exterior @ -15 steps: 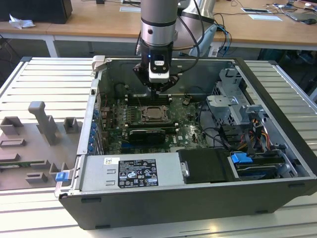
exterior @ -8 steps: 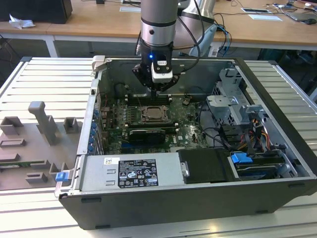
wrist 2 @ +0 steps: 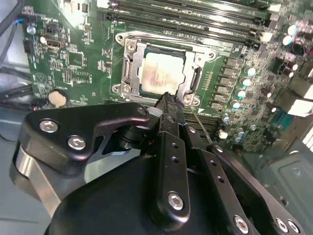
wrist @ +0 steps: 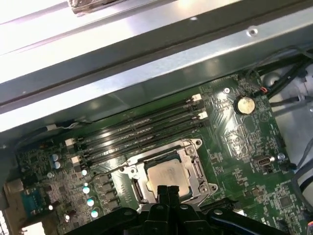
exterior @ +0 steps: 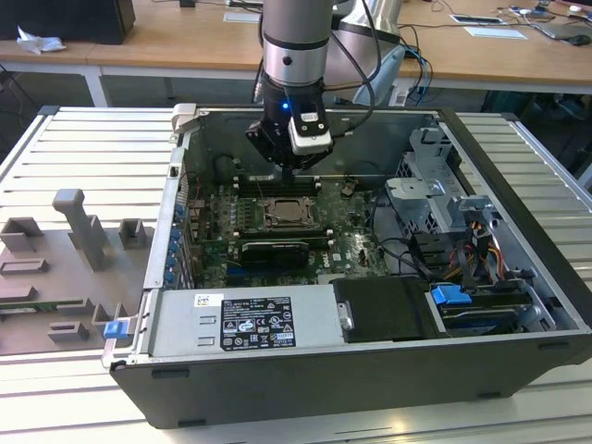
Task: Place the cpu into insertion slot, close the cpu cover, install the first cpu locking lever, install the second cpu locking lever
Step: 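Install the first cpu locking lever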
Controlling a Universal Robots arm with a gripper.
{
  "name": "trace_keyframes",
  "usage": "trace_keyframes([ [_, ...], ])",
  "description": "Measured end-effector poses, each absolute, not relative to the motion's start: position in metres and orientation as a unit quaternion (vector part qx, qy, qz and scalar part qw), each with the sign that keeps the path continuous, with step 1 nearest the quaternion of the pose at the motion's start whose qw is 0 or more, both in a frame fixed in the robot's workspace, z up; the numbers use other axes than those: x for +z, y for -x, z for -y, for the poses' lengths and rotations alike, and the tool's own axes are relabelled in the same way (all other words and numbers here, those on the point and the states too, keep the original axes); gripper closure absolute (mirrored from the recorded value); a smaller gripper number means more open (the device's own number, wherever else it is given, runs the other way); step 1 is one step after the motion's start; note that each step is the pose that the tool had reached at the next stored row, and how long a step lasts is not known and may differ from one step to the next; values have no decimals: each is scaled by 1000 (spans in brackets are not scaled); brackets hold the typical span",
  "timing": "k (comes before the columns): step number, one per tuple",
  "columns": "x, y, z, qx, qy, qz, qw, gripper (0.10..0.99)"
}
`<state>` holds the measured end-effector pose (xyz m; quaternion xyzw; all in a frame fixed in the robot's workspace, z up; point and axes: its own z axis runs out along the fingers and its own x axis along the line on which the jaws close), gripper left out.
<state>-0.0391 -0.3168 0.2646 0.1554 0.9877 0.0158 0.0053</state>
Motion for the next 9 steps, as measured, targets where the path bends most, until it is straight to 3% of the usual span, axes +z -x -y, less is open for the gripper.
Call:
trace_keyframes([
  [9, 265, 39, 317, 16, -68, -998, 4, 980],
])
